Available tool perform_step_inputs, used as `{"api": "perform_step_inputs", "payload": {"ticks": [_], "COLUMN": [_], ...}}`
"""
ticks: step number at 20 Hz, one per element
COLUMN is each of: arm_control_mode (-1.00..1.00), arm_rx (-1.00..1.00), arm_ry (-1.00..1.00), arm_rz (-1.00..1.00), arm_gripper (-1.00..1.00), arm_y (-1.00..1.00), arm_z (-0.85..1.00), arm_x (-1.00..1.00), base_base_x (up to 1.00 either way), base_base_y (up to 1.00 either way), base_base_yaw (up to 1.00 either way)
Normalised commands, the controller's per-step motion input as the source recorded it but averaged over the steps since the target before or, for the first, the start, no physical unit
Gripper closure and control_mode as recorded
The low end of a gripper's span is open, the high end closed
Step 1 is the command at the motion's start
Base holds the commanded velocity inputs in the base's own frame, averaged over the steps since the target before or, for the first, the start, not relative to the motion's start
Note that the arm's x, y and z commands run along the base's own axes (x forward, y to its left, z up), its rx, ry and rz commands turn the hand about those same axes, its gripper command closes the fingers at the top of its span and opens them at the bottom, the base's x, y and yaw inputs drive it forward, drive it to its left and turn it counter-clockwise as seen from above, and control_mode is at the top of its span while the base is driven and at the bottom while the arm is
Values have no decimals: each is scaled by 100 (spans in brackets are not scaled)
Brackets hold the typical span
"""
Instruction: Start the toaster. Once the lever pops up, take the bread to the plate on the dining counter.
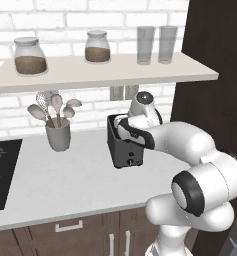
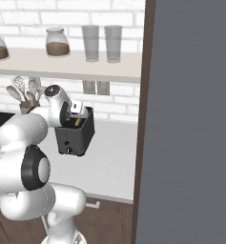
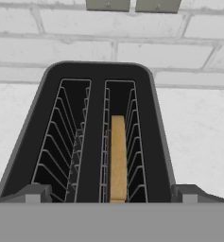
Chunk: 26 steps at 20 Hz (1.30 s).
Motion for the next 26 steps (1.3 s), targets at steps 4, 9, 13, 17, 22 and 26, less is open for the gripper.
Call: {"api": "perform_step_inputs", "payload": {"ticks": [4,9,13,17,22,26], "arm_control_mode": [-100,-100,-100,-100,-100,-100], "arm_rx": [0,0,0,0,0,0], "arm_ry": [0,0,0,0,0,0], "arm_rz": [0,0,0,0,0,0], "arm_gripper": [-100,-100,-100,-100,-100,-100], "arm_y": [0,0,0,0,0,0], "arm_z": [0,0,0,0,0,0], "arm_x": [0,0,0,0,0,0], "base_base_x": [0,0,0,0,0,0], "base_base_y": [0,0,0,0,0,0], "base_base_yaw": [0,0,0,0,0,0]}}
